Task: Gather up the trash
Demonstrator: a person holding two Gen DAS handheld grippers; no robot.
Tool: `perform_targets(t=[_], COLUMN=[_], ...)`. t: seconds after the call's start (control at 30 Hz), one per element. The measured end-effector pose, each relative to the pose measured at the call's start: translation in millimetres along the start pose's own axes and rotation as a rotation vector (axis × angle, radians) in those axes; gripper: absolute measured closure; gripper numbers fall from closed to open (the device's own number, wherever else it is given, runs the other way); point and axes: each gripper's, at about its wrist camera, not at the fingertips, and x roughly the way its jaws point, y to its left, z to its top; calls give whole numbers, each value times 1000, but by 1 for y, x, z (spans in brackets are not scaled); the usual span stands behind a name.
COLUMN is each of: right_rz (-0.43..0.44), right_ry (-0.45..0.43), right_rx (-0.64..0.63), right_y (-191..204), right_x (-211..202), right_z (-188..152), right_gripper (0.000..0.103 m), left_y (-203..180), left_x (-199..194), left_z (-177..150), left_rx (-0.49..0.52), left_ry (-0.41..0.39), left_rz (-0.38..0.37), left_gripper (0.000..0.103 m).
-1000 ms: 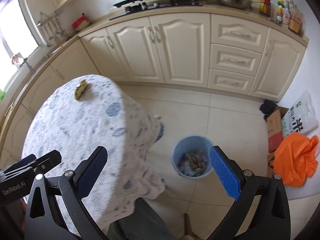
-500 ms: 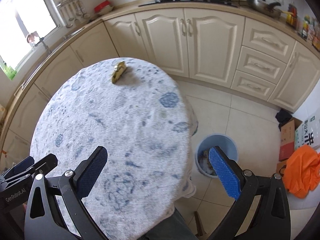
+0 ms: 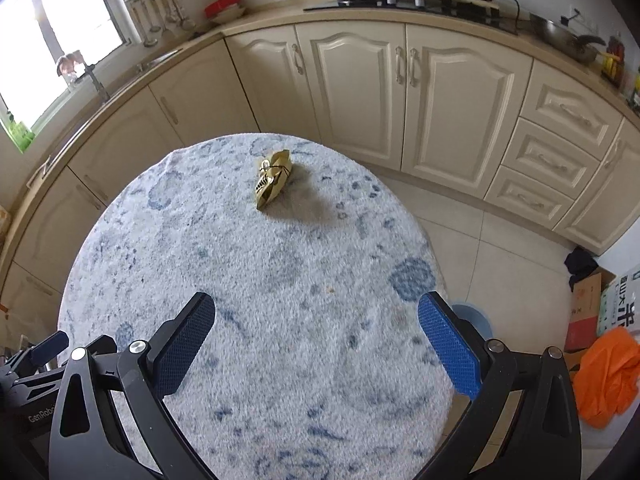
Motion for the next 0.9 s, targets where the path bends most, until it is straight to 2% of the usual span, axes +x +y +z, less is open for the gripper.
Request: perform_targets(t=[0.33,0.53,0.6,0.63,0.7,0.73,0.83,0.9], right_rz=[-64,-43,-5,32,23,36,135,145], right_ry=[89,123,145,186,149,151,181,187], right_rx=[-110,-128,-163,-180,-219,-250,-300,-325], right_y=[33,41,47,51,54,57,61,65], right_x=[94,131,137,141,136,133,120,109], right_z=[77,93,90,87,81,76,56,41], right_gripper=[0,2,19,45,63,69,71,71], left_y=[7,13,15,17,19,20,25,28], left_x=[81,122,129,130,130,129,119,110], left_z=[89,115,114,113,108,105,92,80], left_rx=[30,39,32,29,33,35,30,22], left_ry=[57,108,122,127,130,128,121,119], left_rz=[-21,-21,-31,-32,-23,-16,-25,-31], left_gripper=[5,5,5,5,8,10,11,11])
